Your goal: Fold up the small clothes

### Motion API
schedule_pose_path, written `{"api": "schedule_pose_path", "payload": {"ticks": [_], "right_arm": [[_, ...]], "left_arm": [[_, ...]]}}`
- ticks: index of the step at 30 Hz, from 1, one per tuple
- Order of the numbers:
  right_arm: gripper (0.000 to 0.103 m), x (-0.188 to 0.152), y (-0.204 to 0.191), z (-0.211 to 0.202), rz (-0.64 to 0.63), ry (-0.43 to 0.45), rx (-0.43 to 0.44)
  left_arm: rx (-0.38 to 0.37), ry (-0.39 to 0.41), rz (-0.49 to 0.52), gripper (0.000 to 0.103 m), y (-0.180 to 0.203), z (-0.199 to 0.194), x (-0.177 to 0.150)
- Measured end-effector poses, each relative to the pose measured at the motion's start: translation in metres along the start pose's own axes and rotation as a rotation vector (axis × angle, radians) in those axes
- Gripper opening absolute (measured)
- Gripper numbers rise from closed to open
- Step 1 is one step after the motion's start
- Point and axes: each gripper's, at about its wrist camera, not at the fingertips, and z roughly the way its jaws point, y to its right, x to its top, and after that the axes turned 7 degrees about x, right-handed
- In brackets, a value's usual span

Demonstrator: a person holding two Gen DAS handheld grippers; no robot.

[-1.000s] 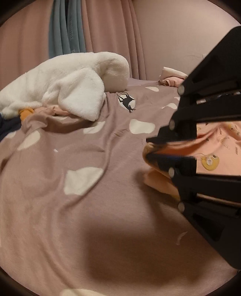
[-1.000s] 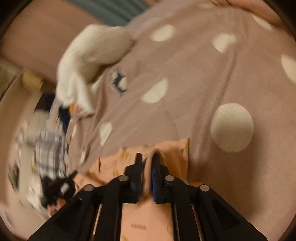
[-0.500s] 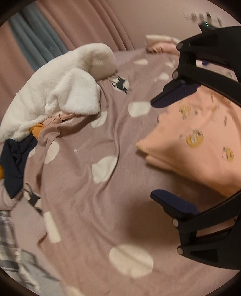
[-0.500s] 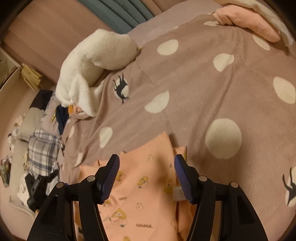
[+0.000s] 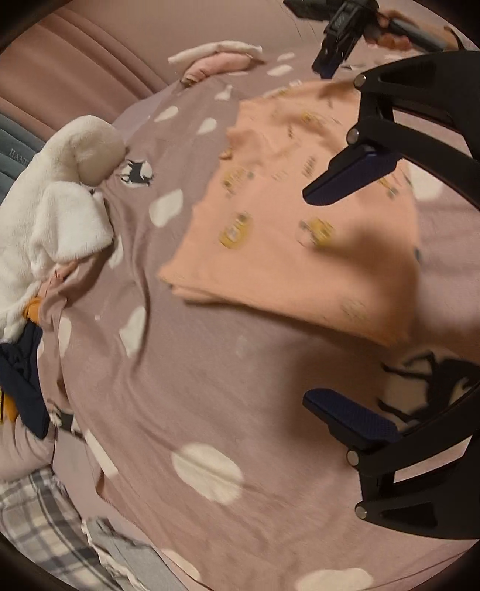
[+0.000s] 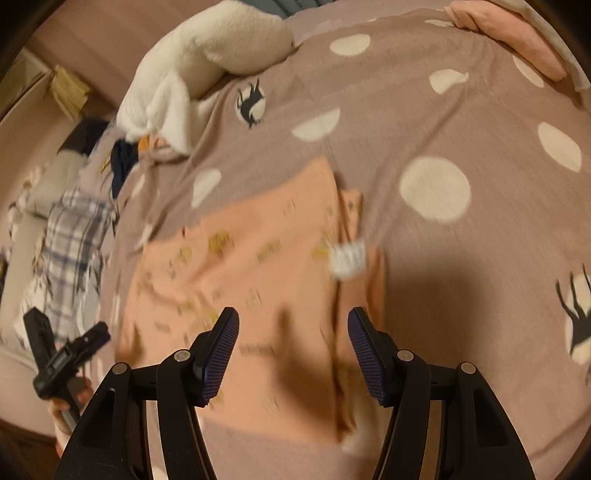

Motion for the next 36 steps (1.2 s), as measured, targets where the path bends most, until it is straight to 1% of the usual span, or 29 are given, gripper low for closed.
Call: {"api": "schedule_pose_path", "payload": {"ticks": [2, 3, 4, 5, 6, 7, 9, 10, 12, 13, 14, 18, 21, 23, 28, 32, 34, 35, 36], "right_arm": [[0.062, -0.010, 0.001, -0.003, -0.014, -0.001, 0.012], [0.062, -0.016, 0.002, -0.002, -0.029, -0.009, -0.001], [0.062, -0.019, 0.001, 0.000, -0.030, -0.014, -0.018], [0.062, -0.022, 0.001, 0.001, -0.032, -0.018, -0.027], [0.059, -0.027, 0.001, 0.005, -0.043, -0.027, -0.018], [0.056, -0.029, 0.000, 0.007, -0.043, -0.030, -0.010], [0.043, -0.034, 0.003, 0.010, -0.014, -0.035, 0.001], [0.039, -0.036, 0.004, 0.012, -0.006, -0.036, 0.010], [0.024, -0.038, 0.003, 0.017, -0.013, -0.042, 0.009], [0.019, -0.039, 0.003, 0.019, -0.016, -0.047, -0.002], [0.010, -0.041, 0.004, 0.019, -0.015, -0.044, -0.006], [0.008, -0.045, 0.011, 0.012, 0.020, -0.021, 0.004], [0.007, -0.051, 0.012, 0.009, 0.010, -0.018, -0.048], [0.006, -0.052, 0.012, 0.006, 0.012, -0.007, -0.058], [0.005, -0.052, 0.013, -0.002, 0.032, 0.034, -0.086], [0.004, -0.053, 0.016, -0.009, 0.065, 0.061, -0.109], [0.003, -0.054, 0.019, -0.017, 0.074, 0.086, -0.169], [0.001, -0.055, 0.020, -0.020, 0.077, 0.091, -0.215], [0.001, -0.056, 0.021, -0.023, 0.082, 0.087, -0.290]], "left_arm": [[0.020, -0.017, 0.008, 0.100, -0.005, 0.003, -0.009], [0.033, -0.032, 0.008, 0.100, -0.010, 0.004, -0.015], [0.030, -0.034, 0.000, 0.100, -0.012, 0.003, -0.018], [0.016, -0.023, -0.023, 0.100, -0.018, 0.001, -0.022], [0.015, -0.005, -0.045, 0.100, -0.022, -0.002, -0.024], [0.035, 0.008, -0.064, 0.100, -0.026, -0.003, -0.026], [0.062, 0.011, -0.084, 0.100, -0.031, -0.005, -0.031], [0.059, 0.007, -0.079, 0.100, -0.031, -0.005, -0.031], [0.041, 0.003, -0.050, 0.100, -0.030, -0.002, -0.034], [0.051, 0.007, -0.040, 0.100, -0.029, -0.001, -0.035], [0.076, 0.008, -0.036, 0.100, -0.030, 0.002, -0.036], [0.100, 0.007, -0.032, 0.100, -0.030, 0.004, -0.039], [0.120, 0.036, 0.008, 0.100, -0.026, -0.001, -0.042], [0.136, 0.050, 0.031, 0.100, -0.024, -0.003, -0.044], [0.105, 0.060, 0.046, 0.100, -0.025, -0.006, -0.049], [0.139, 0.076, 0.089, 0.100, -0.024, -0.006, -0.055], [0.131, 0.076, 0.090, 0.100, -0.026, -0.007, -0.058], [0.125, 0.073, 0.086, 0.100, -0.026, -0.008, -0.059], [0.120, 0.070, 0.083, 0.100, -0.026, -0.009, -0.058]]}}
